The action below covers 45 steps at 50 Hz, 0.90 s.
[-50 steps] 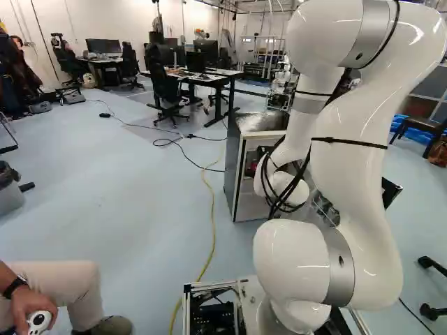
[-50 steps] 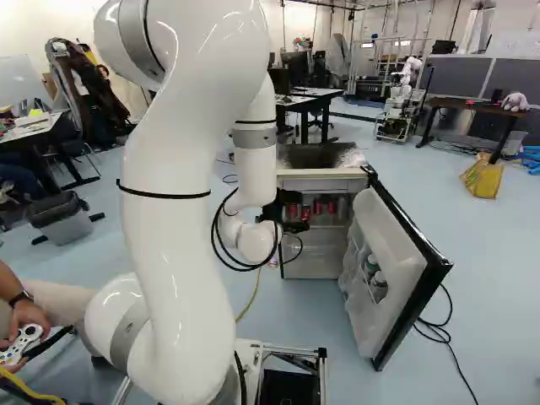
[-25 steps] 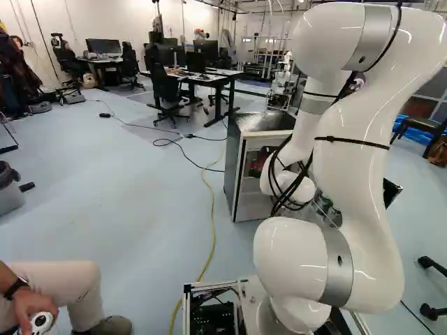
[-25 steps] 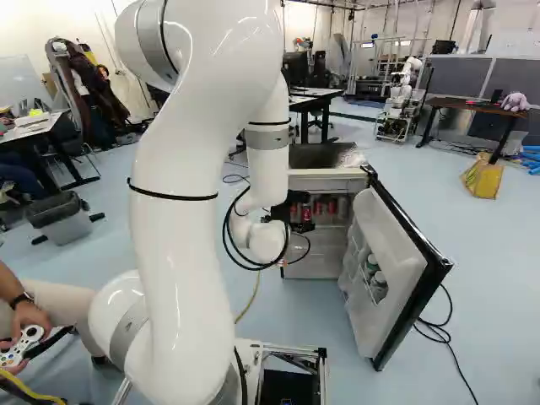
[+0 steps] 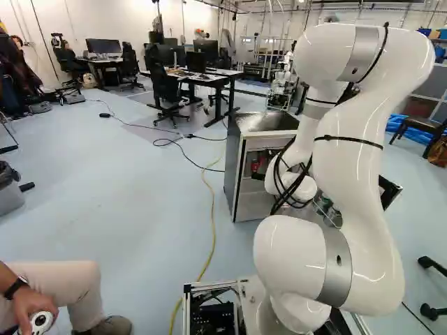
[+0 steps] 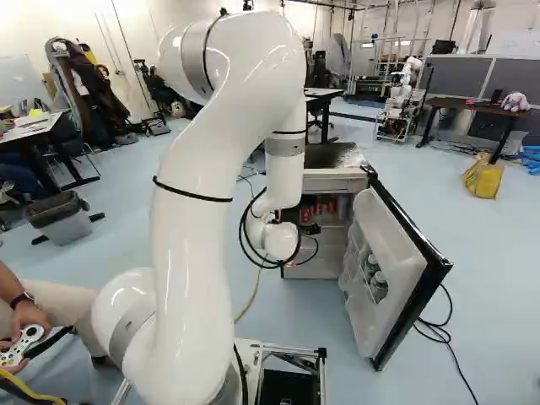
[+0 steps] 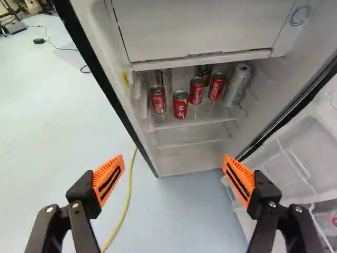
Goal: Grab a drink from the fridge
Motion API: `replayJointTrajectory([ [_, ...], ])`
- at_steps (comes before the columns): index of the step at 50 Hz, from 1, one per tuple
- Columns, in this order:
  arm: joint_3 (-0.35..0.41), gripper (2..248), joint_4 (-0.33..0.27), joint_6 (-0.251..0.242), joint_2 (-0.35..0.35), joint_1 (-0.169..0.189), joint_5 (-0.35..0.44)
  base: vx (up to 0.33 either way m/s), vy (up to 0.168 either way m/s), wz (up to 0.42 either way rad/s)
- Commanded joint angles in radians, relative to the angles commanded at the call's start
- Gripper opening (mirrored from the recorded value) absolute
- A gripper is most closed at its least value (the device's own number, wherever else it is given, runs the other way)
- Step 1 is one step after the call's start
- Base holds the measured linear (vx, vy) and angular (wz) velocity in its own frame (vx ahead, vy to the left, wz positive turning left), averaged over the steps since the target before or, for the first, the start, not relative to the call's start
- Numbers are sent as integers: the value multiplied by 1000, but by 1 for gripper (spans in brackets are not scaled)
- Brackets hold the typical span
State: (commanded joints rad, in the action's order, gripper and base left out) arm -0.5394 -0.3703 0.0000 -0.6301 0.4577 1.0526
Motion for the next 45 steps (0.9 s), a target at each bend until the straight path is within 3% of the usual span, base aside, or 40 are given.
replayJointTrajectory([
  [45, -249, 247, -150, 0, -252, 85, -52, 0, 0, 0],
])
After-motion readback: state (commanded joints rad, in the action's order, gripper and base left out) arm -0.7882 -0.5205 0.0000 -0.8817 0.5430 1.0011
